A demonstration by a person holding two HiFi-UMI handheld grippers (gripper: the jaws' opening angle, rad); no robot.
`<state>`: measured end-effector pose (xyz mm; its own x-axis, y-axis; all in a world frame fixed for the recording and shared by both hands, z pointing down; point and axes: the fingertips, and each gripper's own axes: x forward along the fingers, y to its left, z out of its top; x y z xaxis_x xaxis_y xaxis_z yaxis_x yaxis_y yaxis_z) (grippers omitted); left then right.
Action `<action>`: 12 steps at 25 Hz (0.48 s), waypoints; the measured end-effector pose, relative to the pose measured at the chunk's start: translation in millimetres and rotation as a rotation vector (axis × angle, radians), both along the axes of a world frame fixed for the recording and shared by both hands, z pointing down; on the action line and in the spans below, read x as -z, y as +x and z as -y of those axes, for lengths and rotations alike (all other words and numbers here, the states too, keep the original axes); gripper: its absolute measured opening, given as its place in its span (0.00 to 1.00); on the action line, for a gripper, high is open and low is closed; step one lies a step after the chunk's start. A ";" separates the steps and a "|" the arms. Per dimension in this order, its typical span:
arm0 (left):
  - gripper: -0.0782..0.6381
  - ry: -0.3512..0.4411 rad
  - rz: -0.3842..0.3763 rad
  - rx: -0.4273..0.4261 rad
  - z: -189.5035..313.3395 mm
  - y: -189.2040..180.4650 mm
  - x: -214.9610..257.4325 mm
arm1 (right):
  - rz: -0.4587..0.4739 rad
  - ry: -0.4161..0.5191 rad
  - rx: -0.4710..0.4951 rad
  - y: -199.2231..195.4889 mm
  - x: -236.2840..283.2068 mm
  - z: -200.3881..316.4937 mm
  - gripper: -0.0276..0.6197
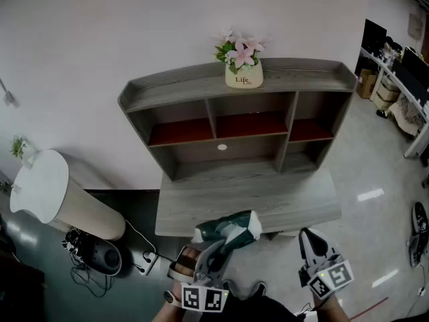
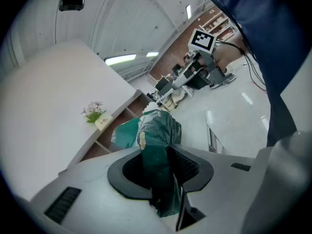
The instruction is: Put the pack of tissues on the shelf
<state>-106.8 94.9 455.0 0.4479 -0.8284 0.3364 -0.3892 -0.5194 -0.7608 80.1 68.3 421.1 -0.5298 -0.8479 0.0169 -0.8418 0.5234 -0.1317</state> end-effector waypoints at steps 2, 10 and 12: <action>0.28 0.006 -0.001 -0.001 -5.5 -7.6 3.5 | 0.012 -0.015 -0.018 -1.1 -0.1 -4.2 0.06; 0.28 0.033 0.030 -0.024 -18.9 -30.3 8.5 | 0.023 -0.020 -0.061 -11.2 3.4 -20.7 0.06; 0.28 0.030 0.025 -0.036 -21.4 -28.6 9.3 | 0.025 -0.017 -0.070 -9.7 4.7 -23.3 0.06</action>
